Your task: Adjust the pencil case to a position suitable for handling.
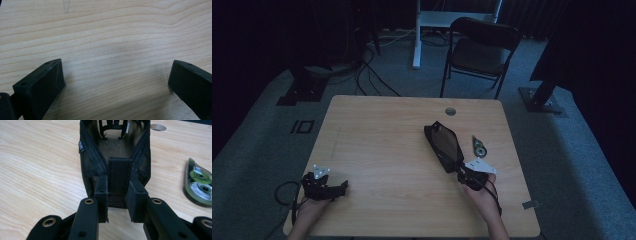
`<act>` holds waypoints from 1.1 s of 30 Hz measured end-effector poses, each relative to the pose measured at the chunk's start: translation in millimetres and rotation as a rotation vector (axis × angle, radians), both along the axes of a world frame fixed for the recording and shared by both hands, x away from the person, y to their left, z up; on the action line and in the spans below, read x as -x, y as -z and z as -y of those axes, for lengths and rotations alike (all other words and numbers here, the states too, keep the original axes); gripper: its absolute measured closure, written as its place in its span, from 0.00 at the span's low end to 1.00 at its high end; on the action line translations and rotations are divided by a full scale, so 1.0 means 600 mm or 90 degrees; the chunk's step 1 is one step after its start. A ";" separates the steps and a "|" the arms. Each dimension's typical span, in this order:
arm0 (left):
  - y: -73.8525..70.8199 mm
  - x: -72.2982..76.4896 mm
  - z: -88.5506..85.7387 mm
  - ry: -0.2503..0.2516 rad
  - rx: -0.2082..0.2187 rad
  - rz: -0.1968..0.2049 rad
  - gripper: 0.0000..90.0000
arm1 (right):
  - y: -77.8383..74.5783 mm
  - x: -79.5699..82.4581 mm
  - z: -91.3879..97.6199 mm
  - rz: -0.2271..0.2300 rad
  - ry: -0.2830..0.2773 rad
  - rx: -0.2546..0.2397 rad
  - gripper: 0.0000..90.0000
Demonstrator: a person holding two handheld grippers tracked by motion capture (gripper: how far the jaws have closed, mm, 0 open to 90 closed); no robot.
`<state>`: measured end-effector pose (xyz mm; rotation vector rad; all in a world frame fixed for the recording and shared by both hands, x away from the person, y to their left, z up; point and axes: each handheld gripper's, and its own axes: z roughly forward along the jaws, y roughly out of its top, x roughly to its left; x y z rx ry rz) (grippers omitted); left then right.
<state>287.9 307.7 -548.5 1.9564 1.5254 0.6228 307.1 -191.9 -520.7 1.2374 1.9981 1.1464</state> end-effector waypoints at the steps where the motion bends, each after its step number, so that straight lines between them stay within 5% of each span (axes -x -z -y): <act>1: 0.000 0.000 0.000 0.000 0.000 0.001 0.01 | 0.000 0.004 0.001 0.002 0.001 -0.001 0.81; 13: 0.000 -0.001 0.000 -0.003 0.000 0.001 0.01 | 0.003 0.054 0.020 0.004 0.023 -0.001 0.81; 33: 0.000 -0.001 0.000 -0.003 0.000 0.001 0.01 | 0.008 0.121 0.008 0.001 0.059 -0.011 0.81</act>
